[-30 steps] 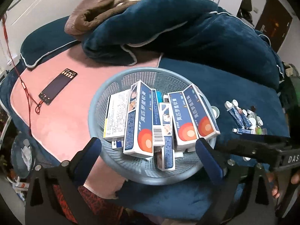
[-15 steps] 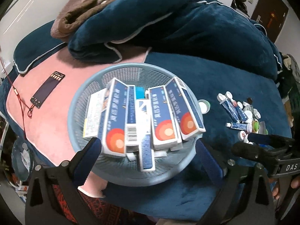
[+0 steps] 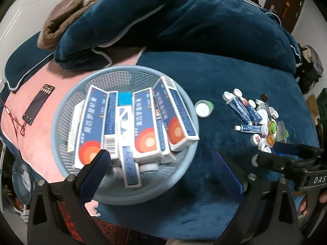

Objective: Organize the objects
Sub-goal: 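Move both tools back over the medicine pile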

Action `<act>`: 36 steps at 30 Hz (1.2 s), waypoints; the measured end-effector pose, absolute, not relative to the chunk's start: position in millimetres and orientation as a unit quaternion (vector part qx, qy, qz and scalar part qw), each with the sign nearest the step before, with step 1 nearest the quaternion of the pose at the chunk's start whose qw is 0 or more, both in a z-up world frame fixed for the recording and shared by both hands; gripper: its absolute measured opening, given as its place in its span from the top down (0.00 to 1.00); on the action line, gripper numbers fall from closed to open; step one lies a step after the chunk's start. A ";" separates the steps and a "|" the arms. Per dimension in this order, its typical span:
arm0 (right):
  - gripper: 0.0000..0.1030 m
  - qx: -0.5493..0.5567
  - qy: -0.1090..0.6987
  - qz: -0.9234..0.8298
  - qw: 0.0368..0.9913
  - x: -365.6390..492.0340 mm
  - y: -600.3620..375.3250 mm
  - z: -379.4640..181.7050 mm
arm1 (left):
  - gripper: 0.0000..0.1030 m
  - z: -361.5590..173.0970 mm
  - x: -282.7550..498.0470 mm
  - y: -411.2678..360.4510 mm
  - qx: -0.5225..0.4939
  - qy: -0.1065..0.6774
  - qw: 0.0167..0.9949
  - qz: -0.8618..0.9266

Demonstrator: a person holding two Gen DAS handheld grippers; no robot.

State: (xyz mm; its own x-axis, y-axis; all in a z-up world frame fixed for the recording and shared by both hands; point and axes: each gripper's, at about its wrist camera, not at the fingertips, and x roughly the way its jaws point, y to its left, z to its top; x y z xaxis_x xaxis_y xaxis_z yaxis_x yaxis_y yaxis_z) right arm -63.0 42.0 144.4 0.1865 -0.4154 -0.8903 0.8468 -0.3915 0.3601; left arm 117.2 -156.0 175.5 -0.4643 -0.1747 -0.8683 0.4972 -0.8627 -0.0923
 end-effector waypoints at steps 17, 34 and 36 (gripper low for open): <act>0.00 0.583 0.159 -0.631 0.486 -103.7 84.6 140.1 | 0.02 168.4 81.3 -108.4 0.498 0.135 0.159 -0.842; 0.00 0.611 0.099 -0.669 0.411 -192.3 136.2 141.0 | 0.01 164.5 34.3 -66.6 0.505 0.105 0.107 -0.850; 0.00 0.626 0.078 -0.665 0.400 -211.0 142.3 139.3 | 0.01 165.4 27.3 -66.1 0.505 0.104 0.102 -0.851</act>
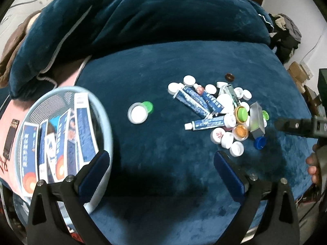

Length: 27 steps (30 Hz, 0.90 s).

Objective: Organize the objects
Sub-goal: 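Move both tools back over the medicine pile, then grasp a silver-white medicine box with the right tool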

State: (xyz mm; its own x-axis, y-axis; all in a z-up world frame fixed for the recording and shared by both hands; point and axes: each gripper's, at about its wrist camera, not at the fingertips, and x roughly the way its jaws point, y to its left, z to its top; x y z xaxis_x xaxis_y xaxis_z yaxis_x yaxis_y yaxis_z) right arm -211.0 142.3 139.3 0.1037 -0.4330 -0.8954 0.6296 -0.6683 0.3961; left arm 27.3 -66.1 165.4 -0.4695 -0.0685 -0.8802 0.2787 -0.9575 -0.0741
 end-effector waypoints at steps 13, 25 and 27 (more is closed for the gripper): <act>0.06 0.663 0.029 -0.659 0.353 -271.1 125.7 102.7 | 0.01 143.4 -32.4 -58.3 0.532 0.093 0.066 -0.839; 0.72 0.699 0.003 -0.629 0.340 -276.2 124.4 69.1 | 0.01 126.9 -69.0 -49.8 0.541 0.120 0.056 -0.831; 0.72 0.685 0.006 -0.642 0.344 -277.9 127.2 79.9 | 0.01 125.7 -76.5 -48.2 0.540 0.127 0.056 -0.830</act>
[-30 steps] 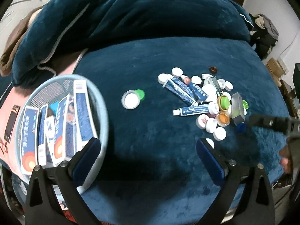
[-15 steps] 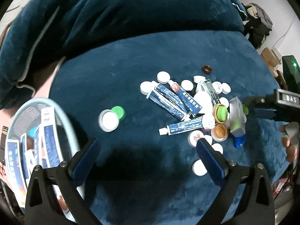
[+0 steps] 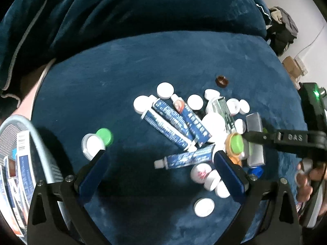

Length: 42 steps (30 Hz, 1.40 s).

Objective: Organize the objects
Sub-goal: 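Grasp a silver-white medicine box with the right tool, then lift the silver box with the right tool while the left grasps a white-capped tube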

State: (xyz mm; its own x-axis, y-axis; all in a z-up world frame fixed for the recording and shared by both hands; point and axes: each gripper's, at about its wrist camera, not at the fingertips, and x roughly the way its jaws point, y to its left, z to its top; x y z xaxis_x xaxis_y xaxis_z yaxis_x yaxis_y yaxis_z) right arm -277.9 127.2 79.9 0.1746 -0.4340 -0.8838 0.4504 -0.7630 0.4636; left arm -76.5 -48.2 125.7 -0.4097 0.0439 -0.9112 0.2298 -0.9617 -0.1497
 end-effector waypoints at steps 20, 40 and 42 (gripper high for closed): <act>0.72 0.671 -0.004 -0.655 0.348 -286.5 129.1 95.2 | 0.52 72.5 -168.1 -26.6 0.590 0.173 0.033 -0.788; 0.71 0.673 -0.004 -0.652 0.349 -285.7 128.2 93.5 | 0.82 62.9 -176.2 -15.3 0.603 0.157 0.021 -0.782; 0.71 0.673 -0.006 -0.653 0.348 -285.5 127.6 93.2 | 0.83 72.4 -170.7 -15.9 0.594 0.159 0.017 -0.788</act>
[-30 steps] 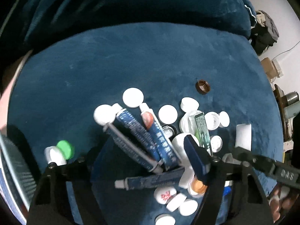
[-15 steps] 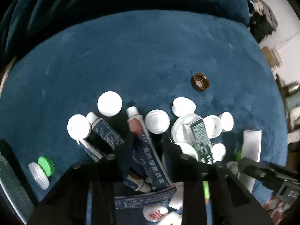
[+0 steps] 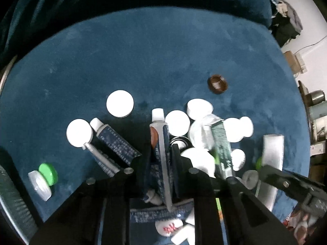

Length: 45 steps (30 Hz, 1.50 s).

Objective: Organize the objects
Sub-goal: 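Lift the silver box with the right tool while the left grasps a white-capped tube, then carry the tube and silver box to the basket and release both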

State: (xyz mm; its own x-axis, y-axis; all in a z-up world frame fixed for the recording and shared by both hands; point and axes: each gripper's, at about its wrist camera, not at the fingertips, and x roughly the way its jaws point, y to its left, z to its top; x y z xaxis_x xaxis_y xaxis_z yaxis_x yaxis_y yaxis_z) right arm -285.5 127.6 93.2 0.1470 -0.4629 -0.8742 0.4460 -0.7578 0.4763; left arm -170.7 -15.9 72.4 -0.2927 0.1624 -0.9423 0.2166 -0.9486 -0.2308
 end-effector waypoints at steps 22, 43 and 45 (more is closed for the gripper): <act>0.71 0.648 0.000 -0.645 0.405 -239.7 79.7 125.7 | 0.84 157.6 -79.5 -65.9 0.520 0.179 0.063 -0.832; 0.71 0.624 0.074 -0.569 0.532 -86.6 -43.2 155.6 | 0.84 224.1 74.5 -228.4 0.433 0.237 0.227 -0.839; 0.71 0.624 0.078 -0.554 0.545 -69.0 -53.3 156.3 | 0.84 225.2 90.2 -241.1 0.429 0.244 0.240 -0.836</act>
